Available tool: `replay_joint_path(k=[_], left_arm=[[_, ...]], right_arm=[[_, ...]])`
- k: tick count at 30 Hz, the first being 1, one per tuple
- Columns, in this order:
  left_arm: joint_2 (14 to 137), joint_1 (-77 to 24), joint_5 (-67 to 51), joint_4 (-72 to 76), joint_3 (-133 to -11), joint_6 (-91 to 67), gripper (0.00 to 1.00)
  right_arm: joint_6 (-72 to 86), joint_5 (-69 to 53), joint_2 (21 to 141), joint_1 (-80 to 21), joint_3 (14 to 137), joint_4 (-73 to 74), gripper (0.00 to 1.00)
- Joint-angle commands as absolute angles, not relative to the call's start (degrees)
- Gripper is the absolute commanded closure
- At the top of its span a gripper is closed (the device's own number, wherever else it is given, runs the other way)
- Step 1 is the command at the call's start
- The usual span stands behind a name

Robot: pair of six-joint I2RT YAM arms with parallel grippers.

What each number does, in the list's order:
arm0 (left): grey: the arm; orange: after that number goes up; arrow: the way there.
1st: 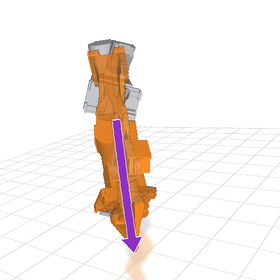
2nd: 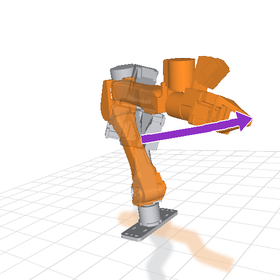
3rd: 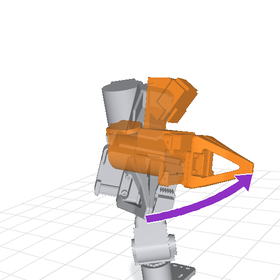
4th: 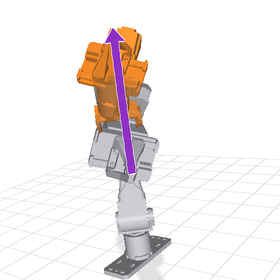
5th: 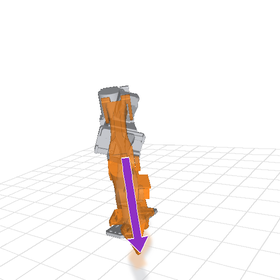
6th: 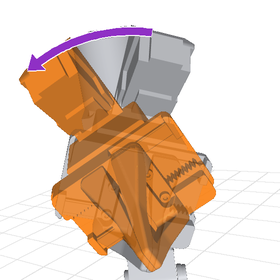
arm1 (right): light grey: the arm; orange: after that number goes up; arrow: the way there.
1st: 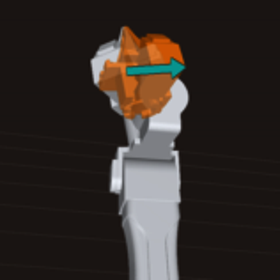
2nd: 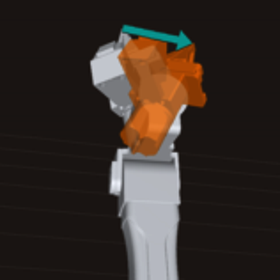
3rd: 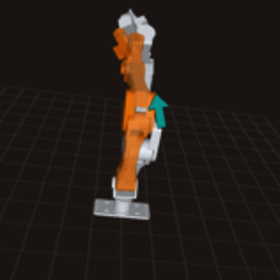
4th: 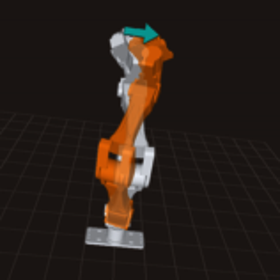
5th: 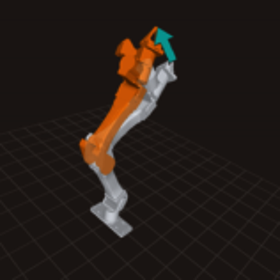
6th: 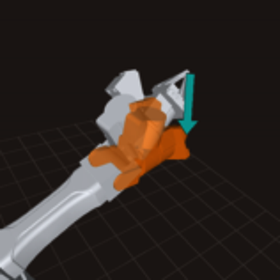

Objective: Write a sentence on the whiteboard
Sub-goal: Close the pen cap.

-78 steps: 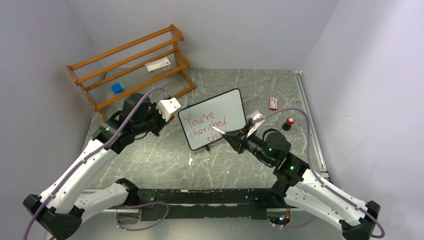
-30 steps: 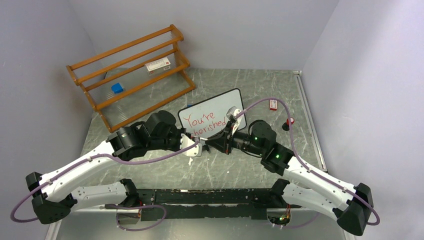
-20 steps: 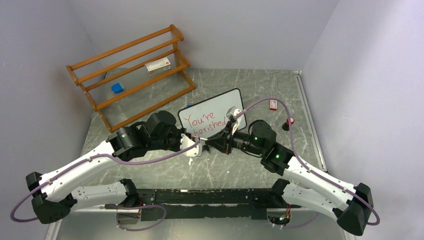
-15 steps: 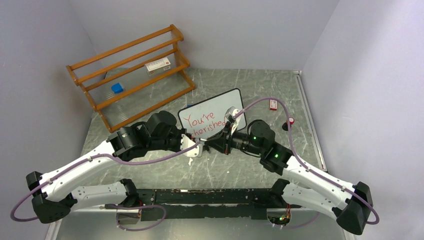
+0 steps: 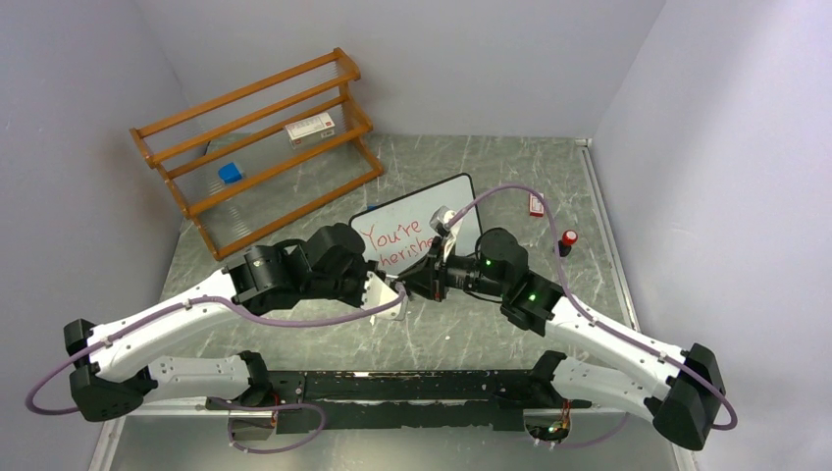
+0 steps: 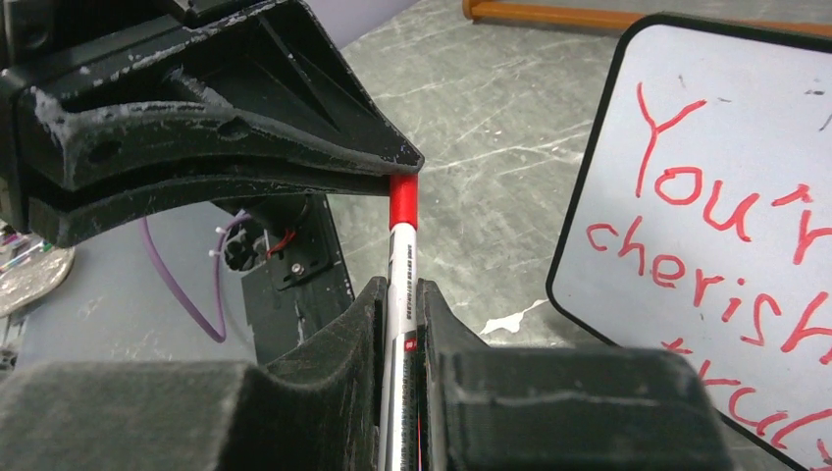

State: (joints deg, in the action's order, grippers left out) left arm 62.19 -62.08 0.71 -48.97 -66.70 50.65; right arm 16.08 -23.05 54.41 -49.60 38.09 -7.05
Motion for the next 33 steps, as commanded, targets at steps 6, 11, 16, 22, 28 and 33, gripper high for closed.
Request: replay_joint_path(k=[6,11,16,22,28,33], left_arm=[[65.06,-70.39,3.87,-46.81,-71.98,50.25,0.95],[62.70,-70.45,9.89,-44.38,-70.57,47.57,0.76],[59.38,-70.40,14.92,-39.54,-68.89,41.83,0.50],[58.05,-70.40,25.14,-33.09,-67.55,19.07,0.12],[59.70,-70.31,40.32,-34.19,-66.65,-16.01,0.05],[57.31,-69.74,39.26,-28.27,-60.61,-33.58,0.16]], right_arm=[[18.21,-23.41,55.79,-49.48,37.54,-12.58,1.00],[18.49,-18.85,53.02,-49.39,32.30,-18.78,1.00],[18.24,-14.67,50.48,-49.39,26.48,-27.19,1.00],[15.84,-10.55,49.34,-49.48,19.89,-39.48,1.00],[15.19,-9.32,50.96,-49.42,15.41,-50.61,1.00],[14.08,-9.35,51.93,-49.48,14.31,-53.80,1.00]])
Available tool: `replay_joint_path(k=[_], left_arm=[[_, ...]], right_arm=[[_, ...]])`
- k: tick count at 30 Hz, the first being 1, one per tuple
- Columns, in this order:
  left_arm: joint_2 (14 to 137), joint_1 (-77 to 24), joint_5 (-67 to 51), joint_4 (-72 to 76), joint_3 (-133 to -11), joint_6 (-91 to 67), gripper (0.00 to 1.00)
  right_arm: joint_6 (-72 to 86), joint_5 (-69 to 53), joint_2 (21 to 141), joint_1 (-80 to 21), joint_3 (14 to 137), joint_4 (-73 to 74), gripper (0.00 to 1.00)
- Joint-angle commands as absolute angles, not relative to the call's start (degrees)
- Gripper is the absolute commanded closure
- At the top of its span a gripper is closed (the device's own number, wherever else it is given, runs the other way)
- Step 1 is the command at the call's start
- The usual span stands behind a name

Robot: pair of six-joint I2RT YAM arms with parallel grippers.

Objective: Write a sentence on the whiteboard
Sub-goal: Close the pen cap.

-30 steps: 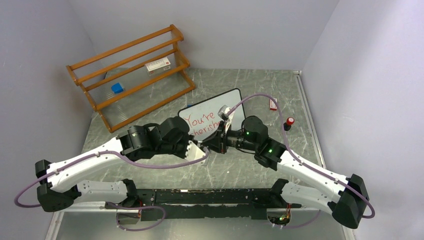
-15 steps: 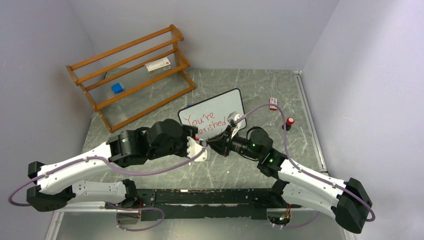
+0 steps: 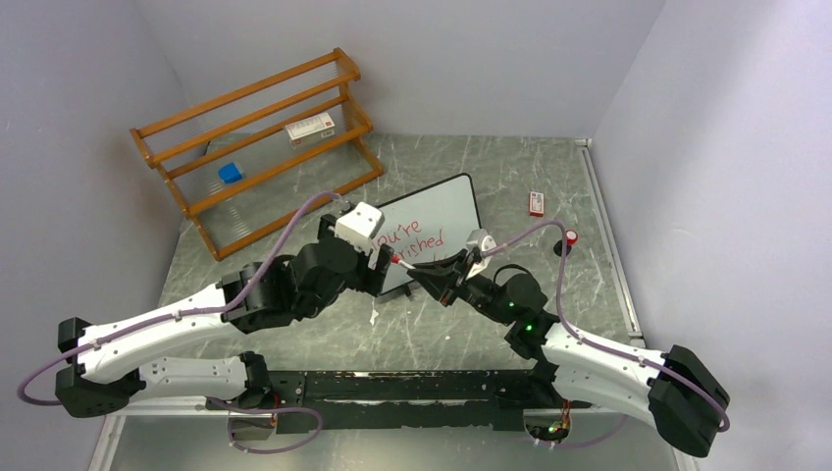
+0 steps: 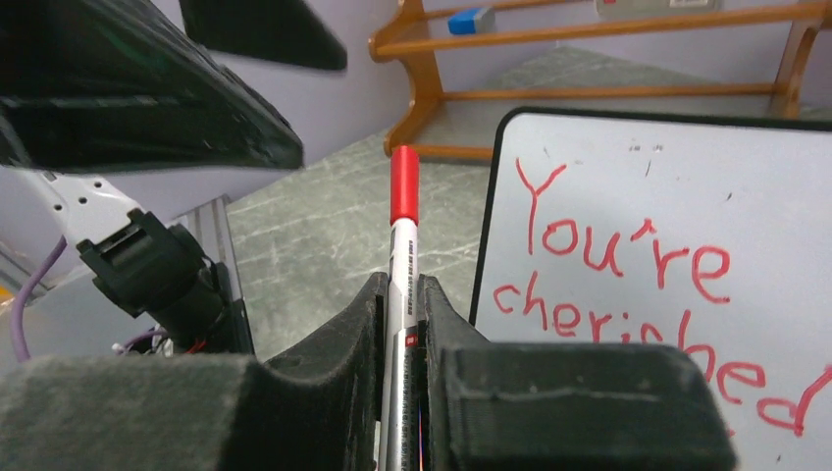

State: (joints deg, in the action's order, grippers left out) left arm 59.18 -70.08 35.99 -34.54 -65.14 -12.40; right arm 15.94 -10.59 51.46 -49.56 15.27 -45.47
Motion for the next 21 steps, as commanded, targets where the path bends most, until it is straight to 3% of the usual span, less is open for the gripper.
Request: replay_joint_path(k=[1,4,9,21], left_arm=[[56.69,-69.58,39.75,-26.15,-58.57,-36.97,0.19],[55.54,-69.28,41.46,-23.39,-55.84,-46.47,0.31],[54.28,-69.26,41.52,-15.19,-52.44,-54.89,0.41],[56.29,-69.26,46.21,-9.82,-49.37,-65.84,0.57]], right_arm=[[13.87,-9.48,52.13,-49.42,13.86,-55.00,1.00],[13.46,-9.75,52.87,-49.46,13.14,-57.39,1.00],[13.30,-10.06,53.66,-49.46,12.42,-59.68,1.00],[14.09,-11.86,55.63,-49.48,11.01,-64.90,1.00]])
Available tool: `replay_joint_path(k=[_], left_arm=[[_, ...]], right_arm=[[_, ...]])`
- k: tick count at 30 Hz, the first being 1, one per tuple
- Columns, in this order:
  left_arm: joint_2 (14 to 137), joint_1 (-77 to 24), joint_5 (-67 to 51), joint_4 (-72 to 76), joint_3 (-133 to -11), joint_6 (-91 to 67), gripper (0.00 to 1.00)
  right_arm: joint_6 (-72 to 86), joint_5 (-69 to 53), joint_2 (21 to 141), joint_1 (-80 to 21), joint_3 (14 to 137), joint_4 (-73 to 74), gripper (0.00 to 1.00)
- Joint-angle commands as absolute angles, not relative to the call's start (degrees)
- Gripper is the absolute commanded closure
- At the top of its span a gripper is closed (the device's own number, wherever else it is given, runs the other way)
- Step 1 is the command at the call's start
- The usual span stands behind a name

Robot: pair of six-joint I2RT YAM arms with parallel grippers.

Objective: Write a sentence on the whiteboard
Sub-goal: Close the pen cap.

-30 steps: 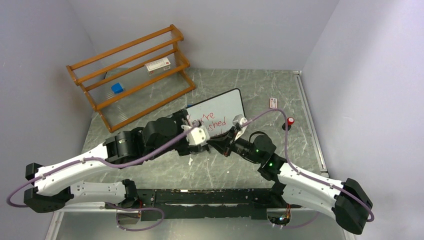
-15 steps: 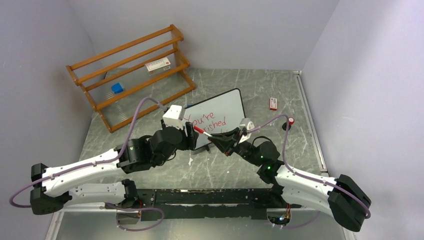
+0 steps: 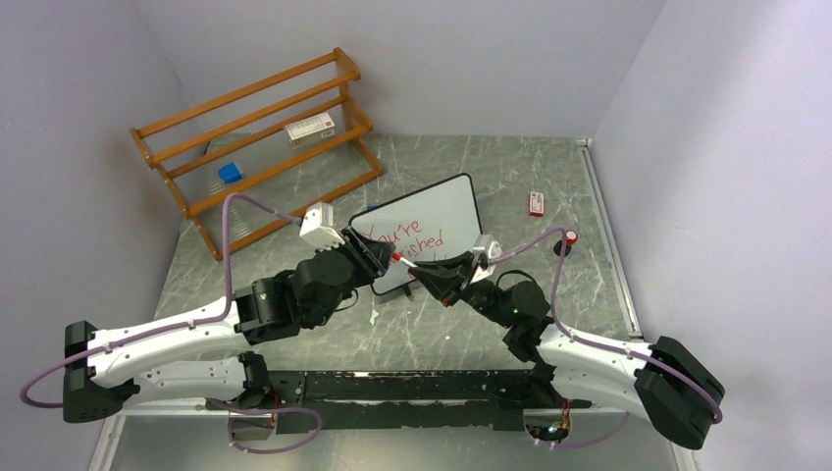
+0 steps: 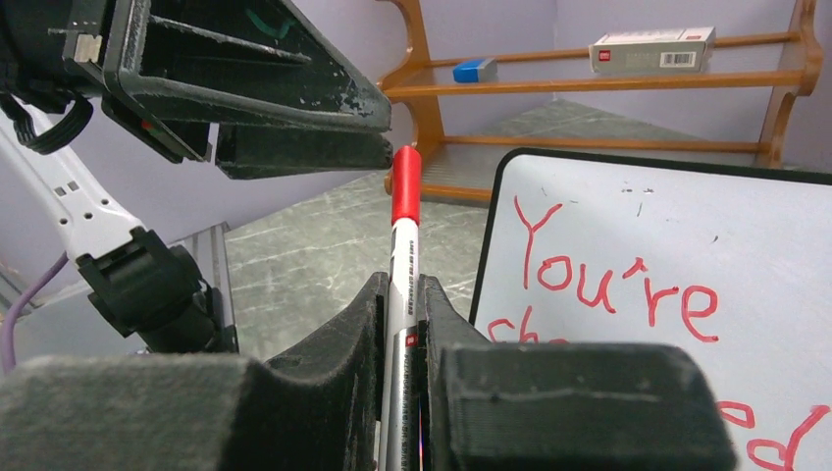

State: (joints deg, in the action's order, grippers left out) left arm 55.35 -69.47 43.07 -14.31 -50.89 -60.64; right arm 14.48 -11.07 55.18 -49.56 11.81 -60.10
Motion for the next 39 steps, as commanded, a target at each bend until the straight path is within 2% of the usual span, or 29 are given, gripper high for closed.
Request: replay_joint_path(k=[1,10,13,18,21,39], left_arm=[[56.70,-69.30,46.21,-9.80,-49.43,-65.97,0.57],[58.68,-69.26,49.33,-14.29,-51.35,-68.23,0.57],[58.83,-69.26,49.37,-12.25,-50.93,-66.58,0.61],[59.71,-69.26,47.52,-10.20,-50.53,-66.49,0.79],[59.36,-69.26,46.13,-8.43,-49.37,-67.73,0.94],[56.45,-70.07,31.60,5.51,-37.05,-74.62,0.95]], right_arm=[[14.01,-11.86,55.57,-49.48,10.99,-64.94,1.00],[13.65,-11.67,54.80,-49.47,10.82,-64.83,1.00],[13.72,-12.09,55.05,-49.50,10.75,-65.22,1.00],[14.12,-12.48,55.50,-49.44,10.59,-66.19,1.00],[14.62,-12.12,55.70,-49.47,10.59,-66.99,1.00],[19.05,-7.14,57.84,-49.47,13.77,-76.63,1.00]])
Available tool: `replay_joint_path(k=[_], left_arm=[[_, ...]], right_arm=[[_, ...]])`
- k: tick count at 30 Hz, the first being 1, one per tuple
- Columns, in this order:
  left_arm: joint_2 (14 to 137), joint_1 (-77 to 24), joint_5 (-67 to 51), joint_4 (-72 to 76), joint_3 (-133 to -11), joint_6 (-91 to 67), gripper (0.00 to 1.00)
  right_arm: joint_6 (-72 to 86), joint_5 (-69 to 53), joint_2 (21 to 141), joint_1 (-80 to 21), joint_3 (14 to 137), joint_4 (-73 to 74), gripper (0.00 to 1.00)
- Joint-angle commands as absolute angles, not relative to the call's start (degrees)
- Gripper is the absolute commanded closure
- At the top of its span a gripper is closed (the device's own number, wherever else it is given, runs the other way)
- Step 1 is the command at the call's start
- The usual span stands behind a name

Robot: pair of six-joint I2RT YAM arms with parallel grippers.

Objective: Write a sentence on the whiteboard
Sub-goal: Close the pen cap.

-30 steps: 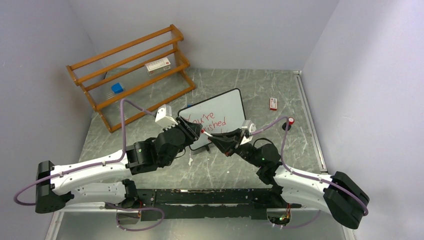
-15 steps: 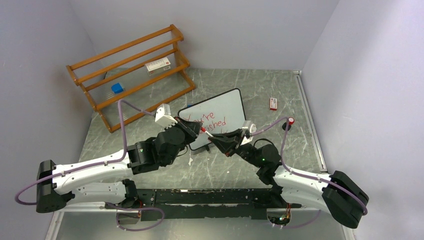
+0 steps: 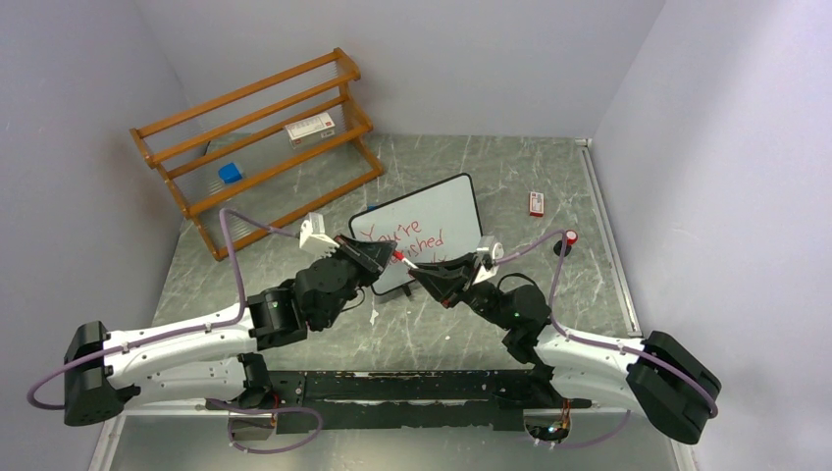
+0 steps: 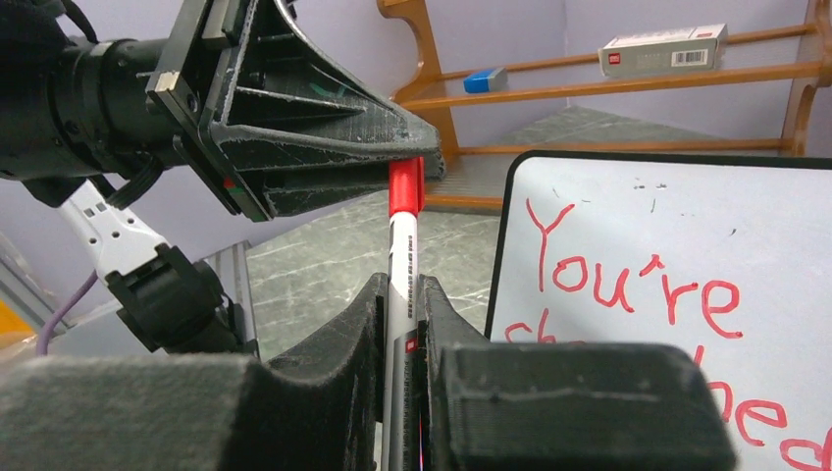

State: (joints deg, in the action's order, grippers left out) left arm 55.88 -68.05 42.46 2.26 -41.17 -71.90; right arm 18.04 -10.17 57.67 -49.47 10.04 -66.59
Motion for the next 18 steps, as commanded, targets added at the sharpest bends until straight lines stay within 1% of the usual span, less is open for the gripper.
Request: replay_joint_path(k=[1,10,13,16,17,18], left_arm=[[56.20,-70.27,31.37,6.62,-36.13,-75.04,0.95],[56.54,-72.23,28.32,18.53,-32.49,-73.64,0.95],[54.75,-72.29,30.40,17.84,-32.05,-72.73,0.95],[51.84,-72.27,34.86,15.03,-31.28,-71.86,0.95],[50.79,-72.25,36.57,13.82,-31.28,-71.02,0.93],[49.80,-72.25,38.41,11.96,-31.60,-69.82,0.90]], right_arm=[[19.20,-7.00,58.16,-49.48,14.06,-76.98,1.00],[21.29,-6.88,60.99,-49.44,17.24,-77.22,1.00],[21.19,-6.81,60.70,-49.46,17.74,-74.67,1.00],[20.51,-6.93,59.91,-49.46,17.42,-71.30,1.00],[20.36,-6.94,59.42,-49.42,16.95,-70.27,1.00],[20.32,-6.94,58.78,-49.41,16.48,-69.15,1.00]])
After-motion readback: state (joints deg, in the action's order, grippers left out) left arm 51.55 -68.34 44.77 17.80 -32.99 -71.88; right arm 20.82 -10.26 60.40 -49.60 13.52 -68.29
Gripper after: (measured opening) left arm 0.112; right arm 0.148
